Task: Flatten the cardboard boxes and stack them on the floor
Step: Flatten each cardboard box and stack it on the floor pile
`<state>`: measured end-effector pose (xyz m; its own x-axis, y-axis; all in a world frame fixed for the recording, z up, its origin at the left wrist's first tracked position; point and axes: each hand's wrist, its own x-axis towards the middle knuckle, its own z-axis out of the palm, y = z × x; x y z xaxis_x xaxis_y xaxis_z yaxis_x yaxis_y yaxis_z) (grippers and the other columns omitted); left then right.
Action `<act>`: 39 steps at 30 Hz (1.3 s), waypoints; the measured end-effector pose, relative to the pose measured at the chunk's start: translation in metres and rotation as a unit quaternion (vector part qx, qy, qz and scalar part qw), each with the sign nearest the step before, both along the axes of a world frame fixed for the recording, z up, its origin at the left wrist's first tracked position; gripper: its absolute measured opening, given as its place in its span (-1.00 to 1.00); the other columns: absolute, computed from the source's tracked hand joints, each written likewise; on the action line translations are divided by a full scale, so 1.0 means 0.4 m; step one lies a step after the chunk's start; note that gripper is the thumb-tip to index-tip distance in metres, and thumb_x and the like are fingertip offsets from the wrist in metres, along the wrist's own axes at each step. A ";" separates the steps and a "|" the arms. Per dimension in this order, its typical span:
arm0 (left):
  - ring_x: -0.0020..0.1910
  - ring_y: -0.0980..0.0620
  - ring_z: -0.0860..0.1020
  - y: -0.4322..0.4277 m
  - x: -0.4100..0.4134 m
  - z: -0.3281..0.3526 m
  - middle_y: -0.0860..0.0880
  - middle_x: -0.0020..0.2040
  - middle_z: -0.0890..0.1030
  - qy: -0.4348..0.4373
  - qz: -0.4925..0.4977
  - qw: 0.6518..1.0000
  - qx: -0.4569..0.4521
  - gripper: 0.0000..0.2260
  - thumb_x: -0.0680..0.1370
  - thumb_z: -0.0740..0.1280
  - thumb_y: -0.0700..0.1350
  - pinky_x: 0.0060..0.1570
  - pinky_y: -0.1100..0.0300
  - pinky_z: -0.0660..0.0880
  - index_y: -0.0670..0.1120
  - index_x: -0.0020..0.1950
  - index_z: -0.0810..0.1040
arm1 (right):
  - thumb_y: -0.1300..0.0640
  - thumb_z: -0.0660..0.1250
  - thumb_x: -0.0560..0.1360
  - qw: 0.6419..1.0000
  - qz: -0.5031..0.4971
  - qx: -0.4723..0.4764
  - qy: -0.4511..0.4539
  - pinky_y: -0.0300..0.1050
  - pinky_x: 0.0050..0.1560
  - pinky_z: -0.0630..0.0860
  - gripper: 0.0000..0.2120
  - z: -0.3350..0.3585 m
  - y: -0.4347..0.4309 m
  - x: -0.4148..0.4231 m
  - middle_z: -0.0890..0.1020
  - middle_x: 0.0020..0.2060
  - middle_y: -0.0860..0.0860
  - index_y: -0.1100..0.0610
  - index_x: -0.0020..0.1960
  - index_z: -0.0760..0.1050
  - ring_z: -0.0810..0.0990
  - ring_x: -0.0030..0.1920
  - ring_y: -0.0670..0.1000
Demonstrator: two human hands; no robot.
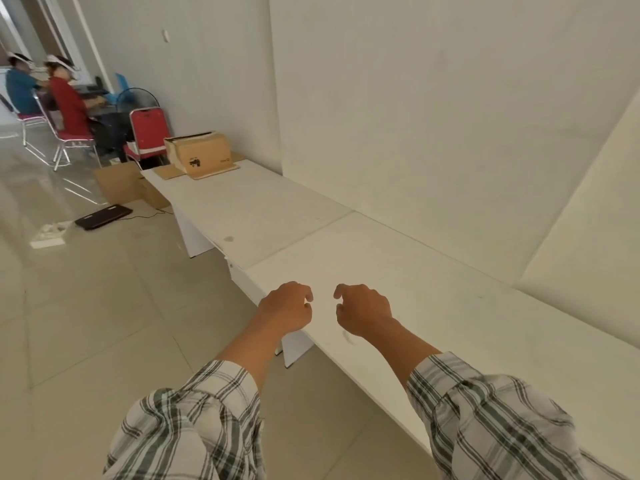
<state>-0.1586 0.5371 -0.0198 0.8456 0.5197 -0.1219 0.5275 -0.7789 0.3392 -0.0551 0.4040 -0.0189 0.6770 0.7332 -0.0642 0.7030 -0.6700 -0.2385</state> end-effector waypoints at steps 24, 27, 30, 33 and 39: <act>0.18 -0.04 0.54 1.381 0.254 -0.018 0.06 0.27 0.55 -0.008 -0.070 0.998 -0.004 -0.78 0.58 0.24 -0.05 0.16 0.05 0.48 0.08 0.20 0.56 | 0.14 0.19 0.56 0.995 -0.099 0.017 0.029 -0.03 0.03 0.53 -0.68 -0.029 1.324 0.212 0.60 0.10 0.08 0.06 0.29 0.47 0.61 0.05 0.15; 0.19 -0.05 0.53 1.556 0.327 0.011 0.05 0.29 0.54 -0.006 -0.071 0.997 0.010 -0.79 0.60 0.23 -0.04 0.16 0.05 0.49 0.07 0.21 0.54 | 0.15 0.19 0.55 0.993 -0.114 0.027 0.035 -0.03 0.04 0.54 -0.68 -0.016 1.498 0.284 0.61 0.09 0.07 0.05 0.28 0.48 0.61 0.05 0.15; 0.19 -0.06 0.54 1.708 0.397 0.036 0.03 0.30 0.54 -0.016 -0.075 0.997 0.013 -0.79 0.61 0.23 -0.05 0.15 0.06 0.50 0.05 0.23 0.54 | 0.16 0.18 0.54 0.991 -0.124 0.033 0.038 -0.06 0.00 0.52 -0.68 -0.008 1.654 0.346 0.61 0.07 0.06 0.04 0.27 0.48 0.61 0.03 0.15; 0.20 -0.05 0.54 1.842 0.464 0.043 0.02 0.30 0.54 -0.024 -0.080 0.996 0.013 -0.78 0.62 0.24 -0.07 0.14 0.09 0.50 0.03 0.25 0.54 | 0.17 0.18 0.54 0.990 -0.134 0.035 0.038 -0.06 0.00 0.53 -0.68 -0.009 1.797 0.394 0.61 0.06 0.06 0.05 0.26 0.48 0.62 0.01 0.15; 0.20 -0.04 0.54 2.088 0.577 0.014 0.02 0.30 0.54 -0.023 -0.122 0.992 0.005 -0.76 0.62 0.26 -0.07 0.16 0.06 0.52 0.03 0.27 0.54 | 0.17 0.19 0.54 0.983 -0.174 0.034 0.037 -0.02 0.00 0.57 -0.71 -0.035 2.062 0.476 0.63 0.03 0.06 0.06 0.24 0.48 0.62 -0.04 0.14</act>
